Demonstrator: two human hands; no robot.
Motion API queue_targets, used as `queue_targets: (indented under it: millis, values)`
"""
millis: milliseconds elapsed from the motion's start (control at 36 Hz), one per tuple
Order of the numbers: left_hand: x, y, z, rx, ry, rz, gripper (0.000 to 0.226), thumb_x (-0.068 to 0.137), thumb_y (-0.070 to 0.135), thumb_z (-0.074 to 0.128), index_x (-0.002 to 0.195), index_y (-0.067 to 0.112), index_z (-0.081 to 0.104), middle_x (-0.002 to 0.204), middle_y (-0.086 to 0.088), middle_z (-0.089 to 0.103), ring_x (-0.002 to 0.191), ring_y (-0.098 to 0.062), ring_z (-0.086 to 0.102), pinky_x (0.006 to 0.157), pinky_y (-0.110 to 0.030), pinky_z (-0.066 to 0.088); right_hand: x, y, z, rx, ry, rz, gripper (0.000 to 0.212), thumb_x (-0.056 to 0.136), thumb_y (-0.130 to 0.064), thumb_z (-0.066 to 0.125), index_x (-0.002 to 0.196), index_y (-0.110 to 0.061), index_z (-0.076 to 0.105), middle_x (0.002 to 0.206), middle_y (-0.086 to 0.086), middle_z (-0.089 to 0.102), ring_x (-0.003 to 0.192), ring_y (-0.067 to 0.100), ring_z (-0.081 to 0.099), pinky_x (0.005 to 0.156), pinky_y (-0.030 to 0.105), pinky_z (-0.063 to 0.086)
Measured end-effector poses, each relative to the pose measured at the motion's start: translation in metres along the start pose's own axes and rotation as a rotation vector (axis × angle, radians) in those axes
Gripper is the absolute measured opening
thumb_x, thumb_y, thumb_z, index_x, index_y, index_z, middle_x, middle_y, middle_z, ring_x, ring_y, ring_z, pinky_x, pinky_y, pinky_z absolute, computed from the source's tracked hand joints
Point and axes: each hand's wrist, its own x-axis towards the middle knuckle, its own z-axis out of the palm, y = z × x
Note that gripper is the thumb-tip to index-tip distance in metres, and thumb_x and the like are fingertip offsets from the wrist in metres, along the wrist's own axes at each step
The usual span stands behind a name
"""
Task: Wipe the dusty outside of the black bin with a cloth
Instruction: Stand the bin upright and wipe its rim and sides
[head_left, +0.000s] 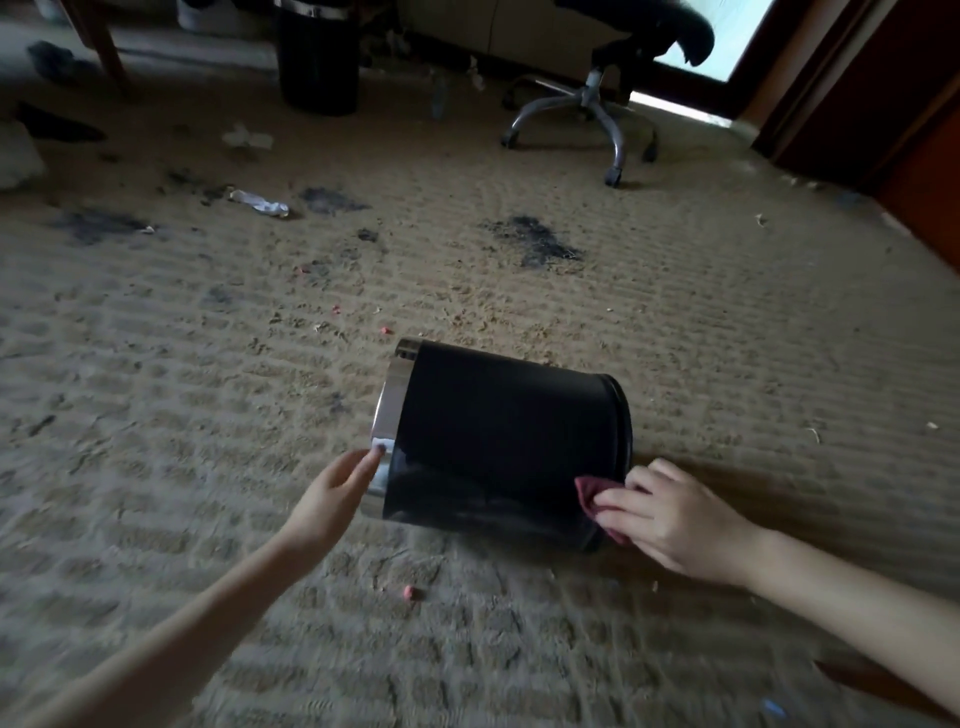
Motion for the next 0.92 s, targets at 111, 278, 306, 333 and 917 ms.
queue_targets:
  millis: [111, 278, 306, 333, 917]
  values:
    - [0.012, 0.006, 0.007, -0.014, 0.065, 0.005, 0.022, 0.097, 0.027, 0.044, 0.106, 0.014, 0.059, 0.103, -0.006, 0.065, 0.099, -0.023, 0.059, 0.088, -0.037, 0.044, 0.011, 0.016, -0.019, 0.072, 0.133, 0.203, 0.021, 0.086, -0.013, 0.053, 0.097, -0.016, 0.07, 0.104, -0.002, 0.066, 0.078, 0.02, 0.051, 0.068, 0.032, 0.048]
    - [0.033, 0.048, 0.02, -0.1, 0.108, 0.026, 0.019, 0.099, 0.02, 0.04, 0.091, 0.012, 0.056, 0.086, -0.007, 0.061, 0.08, -0.022, 0.056, 0.07, -0.031, 0.043, 0.016, 0.037, -0.041, 0.06, 0.265, 0.42, 0.022, 0.075, 0.003, 0.065, 0.092, -0.01, 0.072, 0.095, 0.002, 0.067, 0.075, 0.023, 0.056, 0.068, 0.032, 0.05]
    - [0.039, 0.059, 0.022, -0.103, 0.109, 0.031, 0.02, 0.099, 0.021, 0.04, 0.09, 0.011, 0.056, 0.084, -0.007, 0.06, 0.078, -0.022, 0.055, 0.07, -0.032, 0.043, 0.013, 0.041, -0.043, 0.041, 0.264, 0.422, 0.02, 0.079, 0.0, 0.06, 0.091, -0.01, 0.072, 0.095, 0.002, 0.067, 0.075, 0.023, 0.056, 0.067, 0.032, 0.05]
    - [0.046, 0.071, 0.025, -0.106, 0.118, 0.03, 0.021, 0.099, 0.022, 0.04, 0.089, 0.011, 0.055, 0.082, -0.007, 0.058, 0.077, -0.022, 0.053, 0.07, -0.033, 0.042, 0.01, 0.045, -0.045, 0.025, 0.264, 0.426, 0.021, 0.082, -0.004, 0.054, 0.091, -0.011, 0.072, 0.095, 0.001, 0.067, 0.076, 0.023, 0.056, 0.066, 0.032, 0.051]
    - [0.083, 0.212, 0.056, 0.879, -0.064, 0.352, 0.024, 0.092, 0.032, 0.048, 0.097, 0.016, 0.066, 0.109, 0.005, 0.065, 0.091, -0.023, 0.06, 0.073, -0.025, 0.044, 0.073, 0.07, -0.047, 0.422, 0.557, 0.837, 0.035, 0.08, 0.006, 0.063, 0.114, -0.002, 0.061, 0.108, 0.015, 0.057, 0.104, 0.028, 0.052, 0.092, 0.02, 0.031]
